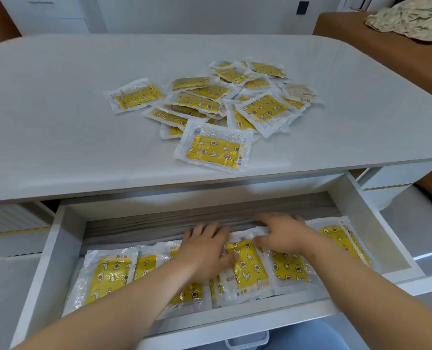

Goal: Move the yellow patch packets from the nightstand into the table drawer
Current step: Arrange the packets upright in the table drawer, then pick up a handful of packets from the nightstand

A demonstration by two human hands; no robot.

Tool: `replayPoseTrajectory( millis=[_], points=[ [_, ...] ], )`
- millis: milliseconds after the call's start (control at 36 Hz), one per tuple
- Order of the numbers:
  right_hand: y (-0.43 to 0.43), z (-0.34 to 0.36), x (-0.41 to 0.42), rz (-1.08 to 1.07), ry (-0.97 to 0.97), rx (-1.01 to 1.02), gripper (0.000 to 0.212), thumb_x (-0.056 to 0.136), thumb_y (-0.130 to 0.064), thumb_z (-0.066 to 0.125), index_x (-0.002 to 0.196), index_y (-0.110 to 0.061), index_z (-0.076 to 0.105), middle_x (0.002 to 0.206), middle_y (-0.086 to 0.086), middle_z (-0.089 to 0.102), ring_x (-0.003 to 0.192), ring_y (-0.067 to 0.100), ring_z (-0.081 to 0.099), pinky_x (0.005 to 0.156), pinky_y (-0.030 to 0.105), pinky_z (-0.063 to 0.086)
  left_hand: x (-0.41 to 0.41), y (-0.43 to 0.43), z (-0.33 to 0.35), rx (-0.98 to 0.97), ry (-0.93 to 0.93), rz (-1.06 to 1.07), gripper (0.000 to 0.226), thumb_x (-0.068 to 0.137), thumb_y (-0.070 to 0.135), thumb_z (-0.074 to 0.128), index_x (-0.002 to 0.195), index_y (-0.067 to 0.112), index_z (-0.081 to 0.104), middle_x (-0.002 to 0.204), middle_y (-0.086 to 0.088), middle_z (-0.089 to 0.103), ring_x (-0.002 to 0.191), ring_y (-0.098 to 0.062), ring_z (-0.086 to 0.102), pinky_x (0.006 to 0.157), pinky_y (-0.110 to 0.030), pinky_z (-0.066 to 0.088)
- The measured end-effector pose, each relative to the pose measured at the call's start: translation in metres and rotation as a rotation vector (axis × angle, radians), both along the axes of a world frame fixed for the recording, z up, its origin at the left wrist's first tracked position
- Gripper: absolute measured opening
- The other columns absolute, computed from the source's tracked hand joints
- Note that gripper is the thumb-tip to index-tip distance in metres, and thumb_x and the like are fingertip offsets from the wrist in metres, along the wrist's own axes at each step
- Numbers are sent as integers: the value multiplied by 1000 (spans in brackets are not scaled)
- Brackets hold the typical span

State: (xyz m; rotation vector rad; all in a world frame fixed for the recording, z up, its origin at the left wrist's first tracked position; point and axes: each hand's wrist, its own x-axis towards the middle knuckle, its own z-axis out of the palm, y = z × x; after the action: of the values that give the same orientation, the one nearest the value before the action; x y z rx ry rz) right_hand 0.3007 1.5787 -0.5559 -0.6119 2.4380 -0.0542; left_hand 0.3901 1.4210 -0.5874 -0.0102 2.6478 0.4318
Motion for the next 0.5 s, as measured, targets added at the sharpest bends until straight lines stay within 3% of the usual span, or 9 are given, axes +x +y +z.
replayPoseTrajectory(
  millis=[83, 167, 333, 389, 417, 444, 500],
  points=[
    [-6, 10, 11, -28, 64, -93, 56, 89, -47, 49, 141, -29, 35, 146, -2, 39, 134, 20, 35, 111, 39, 22, 5, -5, 19, 54, 76, 88, 63, 95, 48, 38, 149, 26, 12, 155, 3, 17, 142, -22, 15, 114, -38, 19],
    [-16, 33, 28, -43, 9, -102, 52, 93, -40, 45, 141, -21, 37, 148, 2, 35, 134, 23, 36, 110, 40, 31, 15, -12, 50, 53, 119, 132, 64, 95, 43, 41, 149, 25, 11, 152, 1, 26, 138, -20, 26, 111, -35, 28],
    [-38, 136, 44, -85, -50, -170, 48, 97, -39, 38, 140, -18, 37, 145, 1, 37, 130, 21, 40, 105, 36, 35, 27, -32, 159, -49, 244, 125, 56, 96, 35, 42, 147, 25, 22, 145, 4, 38, 128, -18, 41, 103, -33, 37],
    [-48, 184, 44, -122, -54, -249, 47, 99, -39, 35, 141, -18, 35, 146, 2, 37, 131, 20, 40, 105, 34, 34, 28, -41, 203, -100, 310, 110, 53, 89, 32, 57, 138, 23, 41, 129, 2, 56, 110, -20, 58, 88, -37, 48],
    [-54, 209, 44, -129, -47, -279, 47, 99, -38, 34, 142, -18, 34, 146, 2, 36, 131, 20, 39, 106, 34, 34, 28, -46, 226, -116, 347, 104, 53, 78, 30, 70, 127, 21, 54, 112, 2, 65, 92, -19, 65, 73, -36, 53],
    [-59, 235, 43, -120, -28, -295, 48, 100, -38, 33, 143, -18, 33, 147, 3, 35, 132, 21, 38, 106, 34, 34, 29, -52, 246, -148, 391, 102, 54, 64, 29, 80, 114, 21, 62, 94, 4, 69, 74, -17, 67, 58, -33, 53],
    [-70, 283, 41, -74, 39, -299, 48, 100, -39, 32, 143, -17, 32, 146, 3, 37, 132, 22, 37, 105, 34, 33, 29, -63, 289, -202, 442, 125, 57, 47, 27, 87, 100, 21, 68, 79, 6, 69, 60, -15, 66, 47, -30, 51]
  ],
)
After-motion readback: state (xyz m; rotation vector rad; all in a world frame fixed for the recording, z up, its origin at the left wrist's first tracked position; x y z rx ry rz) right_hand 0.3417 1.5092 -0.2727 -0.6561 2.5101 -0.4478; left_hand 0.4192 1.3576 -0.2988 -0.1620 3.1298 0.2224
